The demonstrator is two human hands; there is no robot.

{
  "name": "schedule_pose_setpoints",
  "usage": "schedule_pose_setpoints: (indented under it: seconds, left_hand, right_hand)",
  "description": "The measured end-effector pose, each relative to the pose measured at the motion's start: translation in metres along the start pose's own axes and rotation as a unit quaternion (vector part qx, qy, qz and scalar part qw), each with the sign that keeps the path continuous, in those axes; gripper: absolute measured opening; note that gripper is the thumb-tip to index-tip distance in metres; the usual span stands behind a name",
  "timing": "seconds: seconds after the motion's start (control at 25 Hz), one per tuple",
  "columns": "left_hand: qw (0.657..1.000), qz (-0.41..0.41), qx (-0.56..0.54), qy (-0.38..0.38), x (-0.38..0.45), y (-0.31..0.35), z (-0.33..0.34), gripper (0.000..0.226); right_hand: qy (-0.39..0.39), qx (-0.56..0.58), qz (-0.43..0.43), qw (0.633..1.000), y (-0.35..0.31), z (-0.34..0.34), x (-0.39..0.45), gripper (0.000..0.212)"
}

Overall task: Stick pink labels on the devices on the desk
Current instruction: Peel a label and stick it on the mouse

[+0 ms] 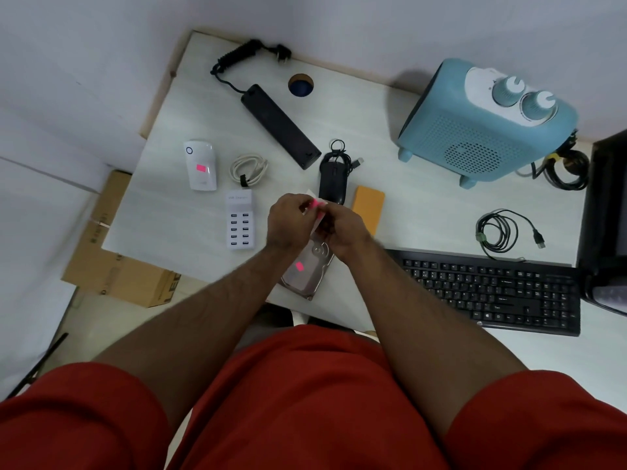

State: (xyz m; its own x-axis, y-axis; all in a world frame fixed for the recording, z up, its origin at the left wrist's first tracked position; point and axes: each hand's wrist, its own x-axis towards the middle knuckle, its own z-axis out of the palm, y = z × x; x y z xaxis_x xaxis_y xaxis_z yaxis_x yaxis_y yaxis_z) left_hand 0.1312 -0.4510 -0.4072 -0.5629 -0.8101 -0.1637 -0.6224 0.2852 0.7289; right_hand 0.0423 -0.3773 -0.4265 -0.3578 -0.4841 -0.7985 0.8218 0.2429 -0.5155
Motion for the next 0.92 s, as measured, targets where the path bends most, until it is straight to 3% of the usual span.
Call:
schedule_pose_setpoints:
  seconds: [0.12,0.28,0.56,0.92]
  left_hand:
    - [1.000,-0.011,-0.006,0.002,0.000,-0.002,-0.005,0.028]
    - [0.999,-0.031,0.003,-0.017,0.003,-0.002,-0.012,0.026]
    - [0.989,-0.139,-0.035,-0.040,0.007,-0.003,-0.015,0.018]
    - [0.959,-0.248,-0.119,-0.065,0.016,-0.002,-0.021,0.012]
  right_hand:
    - [0.005,0.003,-0.022,1.000,0.003,0.003,0.001,0.029]
    - [0.024,-0.036,-0.054,0.998,0.006,0.006,0.000,0.015]
    - [0.023,-0.126,-0.096,0.987,0.010,0.009,-0.007,0.006]
    - [0.041,-0.295,-0.207,0.932,0.018,0.012,-0.007,0.009]
